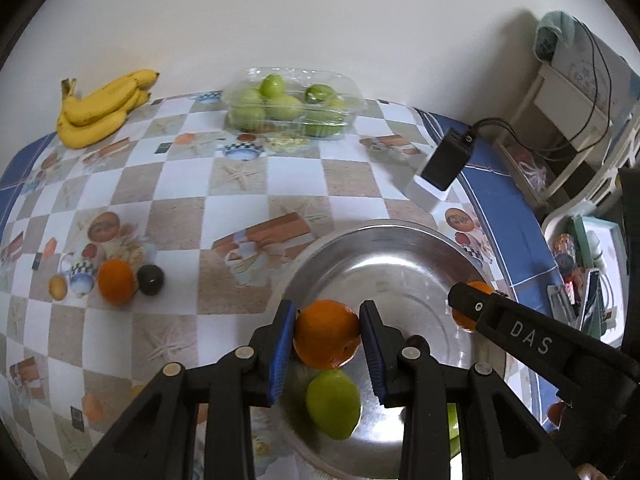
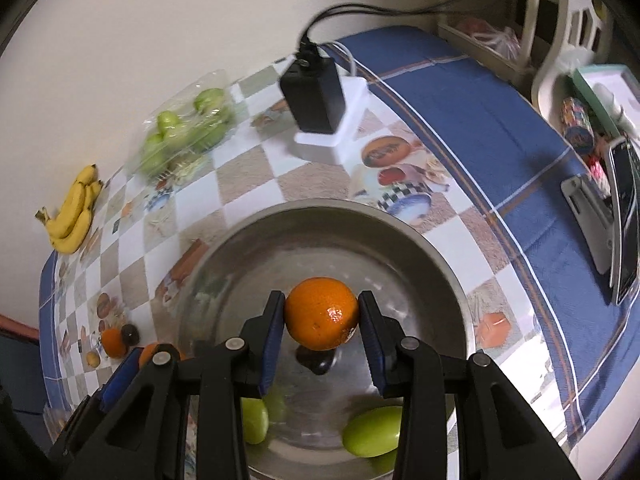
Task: Organize fruits
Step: 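Lift both oranges and carry them over the steel bowl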
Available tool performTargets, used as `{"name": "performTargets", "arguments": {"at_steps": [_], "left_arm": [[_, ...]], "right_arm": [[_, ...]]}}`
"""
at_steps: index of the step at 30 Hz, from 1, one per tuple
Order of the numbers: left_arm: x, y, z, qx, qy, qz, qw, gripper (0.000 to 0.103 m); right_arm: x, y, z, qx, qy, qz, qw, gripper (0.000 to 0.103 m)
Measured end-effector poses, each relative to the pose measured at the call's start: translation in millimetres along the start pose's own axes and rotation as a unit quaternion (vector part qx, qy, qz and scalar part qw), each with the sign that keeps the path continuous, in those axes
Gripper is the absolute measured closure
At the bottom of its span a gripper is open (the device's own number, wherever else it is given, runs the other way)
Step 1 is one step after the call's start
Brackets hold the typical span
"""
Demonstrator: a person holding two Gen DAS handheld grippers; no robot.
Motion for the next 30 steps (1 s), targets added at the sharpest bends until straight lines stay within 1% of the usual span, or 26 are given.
{"name": "performTargets", "arguments": {"at_steps": [3, 7, 11, 19, 24, 30], "left_arm": [[-9.1, -6.1, 0.9, -0.014, -0.008, -0.003, 0.9999, 0.067], [-18.9, -6.0, -0.2, -0.020, -0.023, -0.003, 0.9995, 0.067], [-27.8, -6.3, -0.2, -0.023, -0.029, -0.006, 0.9993, 0.067], [-49.6, -1.8, 0.8, -0.018, -0.016, -0.007, 0.9997, 0.067], [-53.3, -1.5, 0.0, -0.015, -0.018, -0.010, 0.9997, 0.067], [-56.0, -0.5, -0.2, -0.014, -0.017, -0.010, 0.9997, 0.067]], "right_arm": [[-5.7, -2.9, -0.1, -0.005, 0.006, -0.003, 1.000, 0.064], [-16.4, -5.1, 1.0, -0.011, 0.014, -0.010, 1.000, 0.064], [-27.9, -6.1, 1.9, -0.014, 0.025, -0.004, 1.000, 0.064], [-45.1, -10.3, 2.2, -0.024, 0.042, -0.007, 0.999, 0.064], [-53.1, -10.7, 3.0, -0.026, 0.051, -0.004, 0.998, 0.064], [-55.3, -11.2, 2.5, -0.029, 0.050, -0.004, 0.998, 0.064]]}}
Point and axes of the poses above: each gripper's, at about its wrist camera, not at the fingertips, and x roughly against the way its jaws point, y to its left, z to its underside, the point moved 2 cm from there along -x, roughly the way its jaws point, and after that the axes turned 1 degree about x, right-handed, at the moved point
